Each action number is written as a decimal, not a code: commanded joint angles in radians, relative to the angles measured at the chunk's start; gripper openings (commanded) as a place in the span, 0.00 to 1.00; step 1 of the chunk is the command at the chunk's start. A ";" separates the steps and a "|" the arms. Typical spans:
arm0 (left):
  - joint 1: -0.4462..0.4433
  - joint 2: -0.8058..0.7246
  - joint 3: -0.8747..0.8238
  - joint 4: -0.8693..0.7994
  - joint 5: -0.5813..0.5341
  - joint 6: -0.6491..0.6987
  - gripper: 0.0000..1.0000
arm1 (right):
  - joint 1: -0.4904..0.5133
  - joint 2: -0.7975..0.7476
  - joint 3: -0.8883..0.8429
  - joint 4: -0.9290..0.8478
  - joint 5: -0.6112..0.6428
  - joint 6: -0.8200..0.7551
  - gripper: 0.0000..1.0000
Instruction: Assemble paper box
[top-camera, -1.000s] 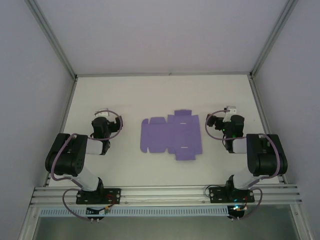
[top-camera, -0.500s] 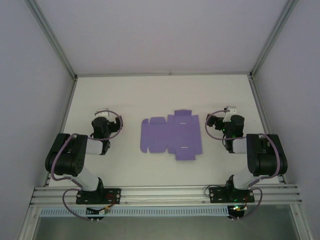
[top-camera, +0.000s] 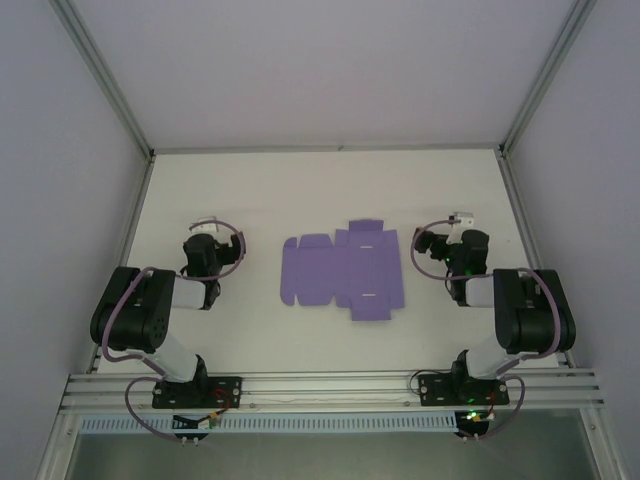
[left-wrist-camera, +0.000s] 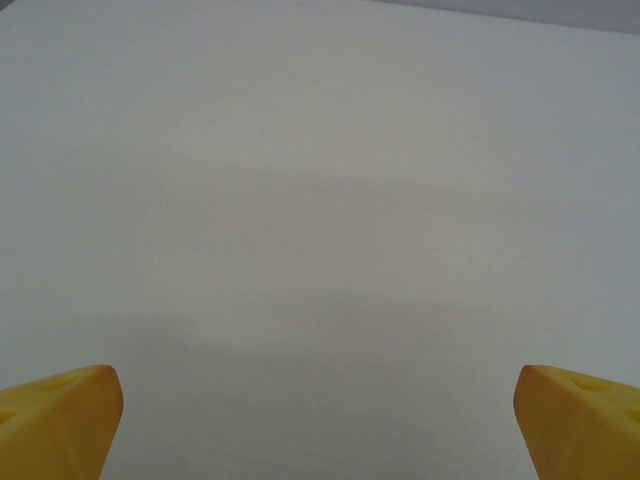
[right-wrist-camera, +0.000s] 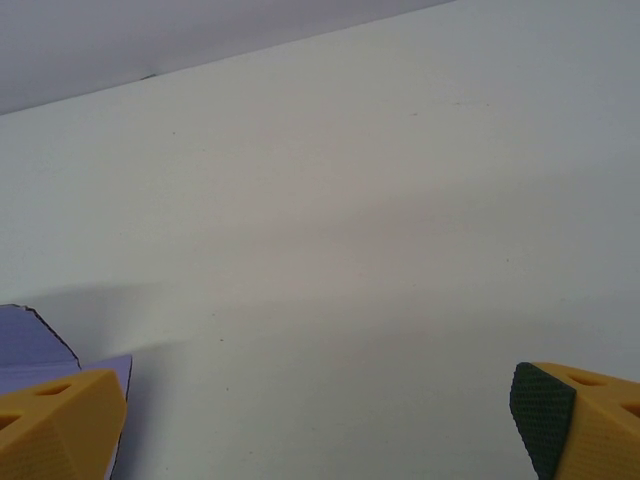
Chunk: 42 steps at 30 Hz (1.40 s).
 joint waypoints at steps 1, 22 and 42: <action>0.005 -0.094 0.079 -0.159 -0.055 -0.004 1.00 | 0.005 -0.109 0.056 -0.112 0.035 0.014 1.00; -0.187 -0.252 0.258 -0.875 0.408 -0.438 1.00 | 0.383 0.032 0.492 -1.087 -0.132 0.375 0.77; -0.287 0.056 0.337 -0.673 0.758 -0.490 0.80 | 0.370 0.237 0.483 -1.111 -0.006 0.407 0.59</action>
